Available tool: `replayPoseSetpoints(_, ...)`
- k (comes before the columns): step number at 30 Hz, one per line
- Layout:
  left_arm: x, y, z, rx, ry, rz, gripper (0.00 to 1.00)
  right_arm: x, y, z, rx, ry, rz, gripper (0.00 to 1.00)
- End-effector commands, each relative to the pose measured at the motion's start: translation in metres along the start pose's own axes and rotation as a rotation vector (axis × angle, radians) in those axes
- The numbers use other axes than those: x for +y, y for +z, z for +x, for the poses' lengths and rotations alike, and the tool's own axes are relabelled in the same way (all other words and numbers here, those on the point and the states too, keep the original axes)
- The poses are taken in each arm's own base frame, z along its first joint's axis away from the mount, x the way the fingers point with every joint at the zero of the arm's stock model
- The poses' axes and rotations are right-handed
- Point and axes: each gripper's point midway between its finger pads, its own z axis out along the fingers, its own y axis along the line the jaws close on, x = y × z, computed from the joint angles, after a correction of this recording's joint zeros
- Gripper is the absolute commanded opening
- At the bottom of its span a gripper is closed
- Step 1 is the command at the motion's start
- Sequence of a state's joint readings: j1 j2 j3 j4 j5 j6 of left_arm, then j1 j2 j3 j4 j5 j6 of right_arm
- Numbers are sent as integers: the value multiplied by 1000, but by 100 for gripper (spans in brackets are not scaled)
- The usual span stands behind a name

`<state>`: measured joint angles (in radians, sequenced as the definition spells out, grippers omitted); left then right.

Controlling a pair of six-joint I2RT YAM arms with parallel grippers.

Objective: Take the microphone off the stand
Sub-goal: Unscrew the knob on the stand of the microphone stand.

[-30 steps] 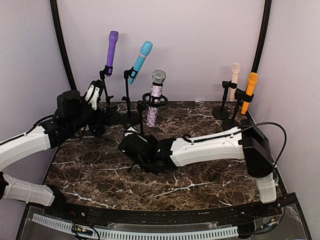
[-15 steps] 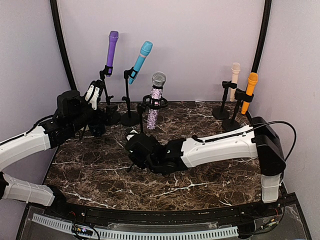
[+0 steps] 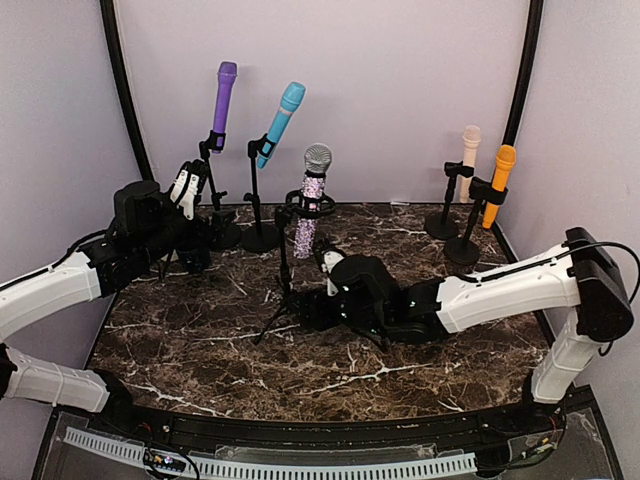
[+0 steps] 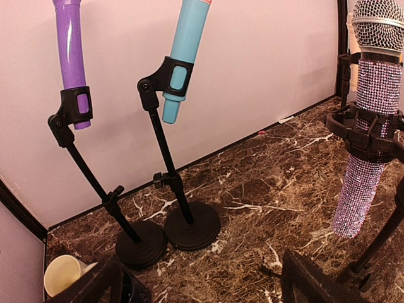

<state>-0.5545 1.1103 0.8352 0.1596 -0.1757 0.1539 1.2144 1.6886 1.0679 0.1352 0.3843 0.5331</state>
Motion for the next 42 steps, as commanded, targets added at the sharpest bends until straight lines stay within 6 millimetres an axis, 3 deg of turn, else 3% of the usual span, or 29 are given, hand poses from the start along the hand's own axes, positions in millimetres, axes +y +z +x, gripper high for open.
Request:
replayPoseSetpoints(1, -1, -5, -6, -24, 6, 3, 89, 13, -2, -20, -64, 393, -278, 76)
replayPoseSetpoints(10, 0, -7, -8, -30, 15, -8, 89, 26, 6, -32, -50, 599, -480, 72)
replayPoseSetpoints(20, 2, -10, -11, -40, 17, -13, 89, 19, 32, -23, 15, 670, -405, 59)
replayPoseSetpoints(29, 3, -11, -14, -48, 17, -15, 89, 6, 44, -26, 17, 700, -351, 48)
replayPoseSetpoints(42, 2, -11, -13, -47, 17, -13, 89, 4, 53, -32, 10, 699, -346, 38)
